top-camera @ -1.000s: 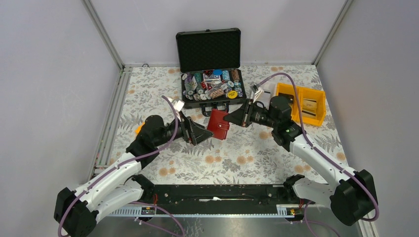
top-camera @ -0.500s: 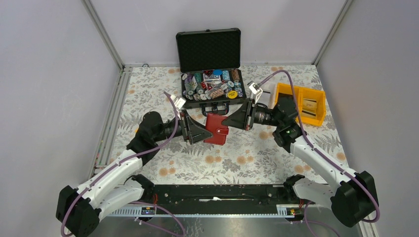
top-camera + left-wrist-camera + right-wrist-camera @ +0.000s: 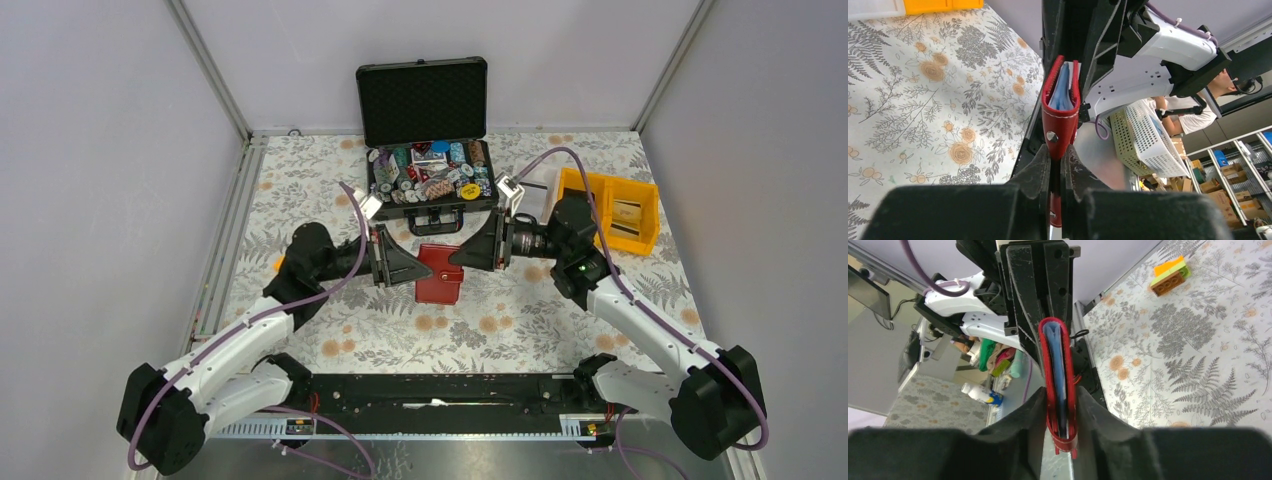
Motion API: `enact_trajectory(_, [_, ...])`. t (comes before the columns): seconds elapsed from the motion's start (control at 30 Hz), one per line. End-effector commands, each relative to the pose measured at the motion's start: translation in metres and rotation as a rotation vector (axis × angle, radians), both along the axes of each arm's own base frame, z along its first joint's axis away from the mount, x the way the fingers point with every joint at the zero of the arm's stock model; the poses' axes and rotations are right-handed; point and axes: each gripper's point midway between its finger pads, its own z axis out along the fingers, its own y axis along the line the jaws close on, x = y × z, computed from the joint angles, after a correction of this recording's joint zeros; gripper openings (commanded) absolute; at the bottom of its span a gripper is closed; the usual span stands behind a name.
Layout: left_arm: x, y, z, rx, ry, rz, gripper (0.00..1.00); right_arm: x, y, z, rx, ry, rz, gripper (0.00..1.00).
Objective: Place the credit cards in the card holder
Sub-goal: Pick up the card holder from the center of the board.
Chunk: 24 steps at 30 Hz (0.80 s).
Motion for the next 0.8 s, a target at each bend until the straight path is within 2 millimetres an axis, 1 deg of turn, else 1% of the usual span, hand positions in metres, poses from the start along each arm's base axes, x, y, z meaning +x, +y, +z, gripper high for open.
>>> enact_trajectory(0.0, [-0.005,0.002,0.022,0.009,-0.082,-0.028,0.0,0.009,0.0,0.005,-0.049,-0.052,-0.058,0.61])
enact_trajectory(0.03, [-0.001,0.004,0.02,0.044,-0.083,-0.008,0.0,0.018,-0.003,0.001,-0.084,-0.041,-0.117,0.78])
enact_trajectory(0.07, [0.003,0.007,0.018,0.089,-0.076,0.01,0.0,0.026,-0.005,-0.003,-0.121,-0.041,-0.168,0.87])
enact_trajectory(0.1, [0.008,0.01,0.015,0.136,-0.066,0.029,0.0,0.031,-0.008,-0.006,-0.153,-0.046,-0.2,0.9])
enact_trajectory(0.2, [0.025,0.024,0.006,0.262,-0.033,0.091,0.0,0.044,-0.019,-0.009,-0.226,-0.054,-0.303,0.96])
enact_trajectory(0.23, [0.031,0.029,0.005,0.291,-0.02,0.106,0.0,0.048,-0.022,-0.007,-0.237,-0.065,-0.333,0.96])
enact_trajectory(0.27, [0.038,0.034,0.002,0.32,-0.009,0.122,0.0,0.048,-0.026,-0.01,-0.258,-0.06,-0.352,0.96])
enact_trajectory(0.4, [0.064,0.046,-0.009,0.42,0.003,0.18,0.0,0.049,-0.037,0.001,-0.259,-0.137,-0.413,0.97])
enact_trajectory(0.47, [0.067,0.045,-0.014,0.445,-0.008,0.161,0.0,0.044,-0.036,0.006,-0.249,-0.17,-0.386,0.93])
enact_trajectory(0.53, [0.063,0.042,-0.016,0.432,-0.007,0.11,0.0,0.033,-0.028,0.012,-0.224,-0.183,-0.302,0.89])
enact_trajectory(0.57, [0.057,0.039,-0.015,0.414,-0.004,0.069,0.0,0.021,-0.021,0.016,-0.199,-0.184,-0.217,0.87])
enact_trajectory(0.63, [0.046,0.036,-0.015,0.375,-0.003,0.012,0.0,0.007,-0.009,0.019,-0.185,-0.179,-0.119,0.83])
enact_trajectory(0.77, [0.025,0.03,-0.011,0.282,0.019,-0.089,0.0,-0.006,0.014,0.009,-0.218,-0.177,0.001,0.77])
